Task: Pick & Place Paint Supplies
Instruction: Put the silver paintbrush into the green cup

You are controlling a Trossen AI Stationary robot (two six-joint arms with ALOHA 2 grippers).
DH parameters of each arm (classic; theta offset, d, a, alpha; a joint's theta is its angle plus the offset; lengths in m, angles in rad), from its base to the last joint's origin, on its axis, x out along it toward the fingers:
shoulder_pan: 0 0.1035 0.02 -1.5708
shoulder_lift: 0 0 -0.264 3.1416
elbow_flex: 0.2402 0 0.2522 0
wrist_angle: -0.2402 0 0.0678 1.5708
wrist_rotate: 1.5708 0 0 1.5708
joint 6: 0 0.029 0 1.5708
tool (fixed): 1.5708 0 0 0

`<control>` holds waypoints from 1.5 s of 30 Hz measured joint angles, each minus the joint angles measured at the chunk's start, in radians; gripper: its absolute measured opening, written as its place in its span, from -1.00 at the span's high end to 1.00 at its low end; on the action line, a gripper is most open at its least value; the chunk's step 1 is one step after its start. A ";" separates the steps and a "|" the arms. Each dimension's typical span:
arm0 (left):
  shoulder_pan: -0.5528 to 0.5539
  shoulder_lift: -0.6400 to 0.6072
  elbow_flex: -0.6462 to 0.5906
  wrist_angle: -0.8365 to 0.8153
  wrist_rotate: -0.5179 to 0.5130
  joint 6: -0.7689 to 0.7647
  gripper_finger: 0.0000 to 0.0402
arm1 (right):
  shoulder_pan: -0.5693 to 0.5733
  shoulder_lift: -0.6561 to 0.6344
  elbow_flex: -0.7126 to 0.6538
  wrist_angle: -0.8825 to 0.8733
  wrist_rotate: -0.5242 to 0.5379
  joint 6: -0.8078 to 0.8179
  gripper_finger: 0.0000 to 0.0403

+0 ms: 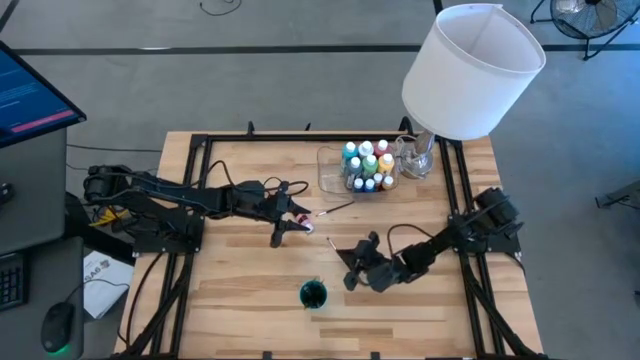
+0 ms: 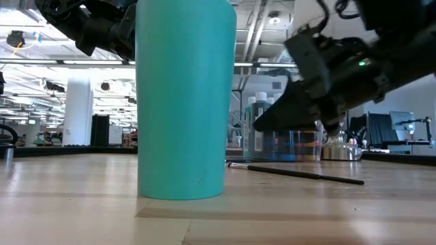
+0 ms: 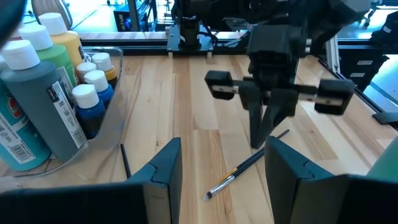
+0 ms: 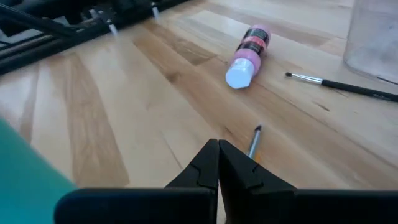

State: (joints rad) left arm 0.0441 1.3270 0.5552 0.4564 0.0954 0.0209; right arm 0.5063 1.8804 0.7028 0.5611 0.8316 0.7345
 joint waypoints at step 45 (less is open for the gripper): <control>0.000 0.000 -0.001 0.010 0.000 0.000 0.40 | -0.117 0.134 0.099 -0.070 -0.067 0.172 0.44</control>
State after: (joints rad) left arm 0.0441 1.3270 0.5542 0.4661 0.0952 0.0208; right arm 0.3893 2.0144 0.8014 0.4907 0.7646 0.9063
